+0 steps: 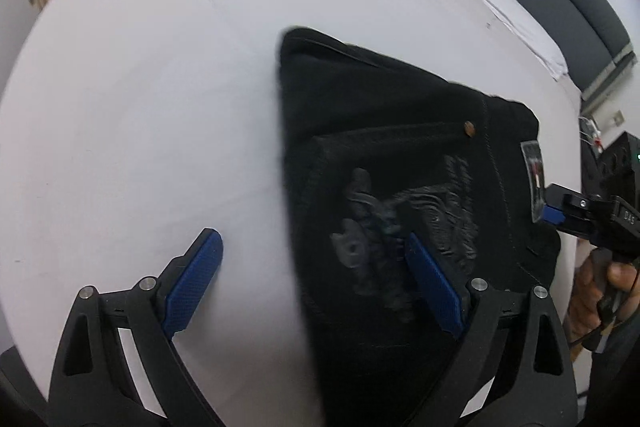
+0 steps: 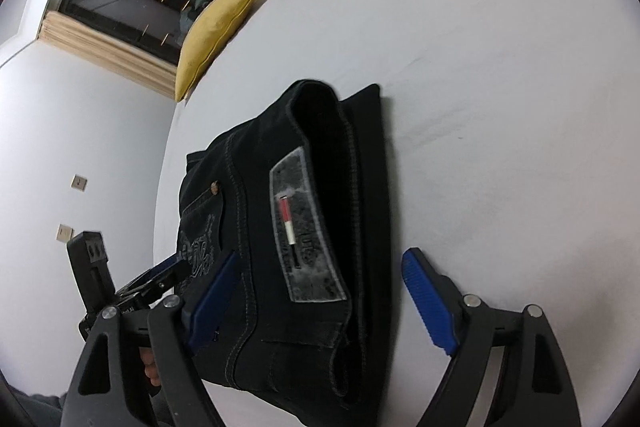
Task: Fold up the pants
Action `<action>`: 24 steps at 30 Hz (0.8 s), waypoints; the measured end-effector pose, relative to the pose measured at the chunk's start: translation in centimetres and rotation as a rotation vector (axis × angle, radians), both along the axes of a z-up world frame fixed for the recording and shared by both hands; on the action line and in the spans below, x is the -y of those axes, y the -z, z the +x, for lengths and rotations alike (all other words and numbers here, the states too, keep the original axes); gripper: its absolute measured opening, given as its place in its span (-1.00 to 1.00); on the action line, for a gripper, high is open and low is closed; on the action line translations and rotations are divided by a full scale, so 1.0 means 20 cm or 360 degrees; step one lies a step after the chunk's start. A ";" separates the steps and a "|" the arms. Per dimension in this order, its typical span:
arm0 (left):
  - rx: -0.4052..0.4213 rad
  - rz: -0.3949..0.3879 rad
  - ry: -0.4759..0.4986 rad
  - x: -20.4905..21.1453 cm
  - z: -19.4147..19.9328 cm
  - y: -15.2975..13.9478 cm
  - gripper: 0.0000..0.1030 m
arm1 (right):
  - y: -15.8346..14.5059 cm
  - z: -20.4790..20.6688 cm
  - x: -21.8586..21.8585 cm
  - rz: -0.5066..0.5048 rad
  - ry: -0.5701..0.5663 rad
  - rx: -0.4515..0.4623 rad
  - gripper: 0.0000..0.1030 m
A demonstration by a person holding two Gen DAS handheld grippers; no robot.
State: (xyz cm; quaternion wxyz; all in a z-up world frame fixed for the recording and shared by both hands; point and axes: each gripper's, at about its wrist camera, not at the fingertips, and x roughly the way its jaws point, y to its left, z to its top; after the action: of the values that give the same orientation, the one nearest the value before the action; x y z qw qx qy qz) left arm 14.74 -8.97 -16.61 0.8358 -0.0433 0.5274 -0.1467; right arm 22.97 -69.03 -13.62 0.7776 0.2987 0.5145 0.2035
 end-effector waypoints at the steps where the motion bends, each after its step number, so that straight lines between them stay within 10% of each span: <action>1: 0.0001 -0.0002 0.0013 0.01 0.01 0.01 0.81 | 0.00 0.00 0.00 -0.0001 -0.0017 0.0001 0.62; 4: -0.0040 -0.0041 0.0025 0.02 0.05 0.02 0.77 | 0.00 0.01 -0.05 -0.0061 -0.0071 0.0006 0.61; 7: -0.0081 -0.0109 0.0072 0.02 0.09 0.03 0.06 | 0.00 0.01 -0.05 -0.0092 -0.0079 -0.0002 0.44; 9: -0.0096 -0.0115 0.0086 0.04 0.09 0.02 -0.05 | 0.00 0.00 -0.05 -0.0170 -0.0072 -0.0015 -0.02; 16: -0.0017 -0.0108 0.0120 0.10 0.06 -0.06 -0.63 | -0.13 -0.06 -0.15 -0.0422 -0.0075 0.0095 -0.49; 24: 0.0123 -0.0179 0.0101 -0.05 0.00 -0.34 -0.70 | -0.46 -0.13 -0.39 -0.0558 -0.0127 0.0348 -0.60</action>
State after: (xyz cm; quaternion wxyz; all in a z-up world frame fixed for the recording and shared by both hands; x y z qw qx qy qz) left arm 14.77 -8.05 -9.74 0.8467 -0.0676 0.4867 -0.2041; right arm 20.34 -61.28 -4.37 0.8602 0.1143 0.4660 0.1726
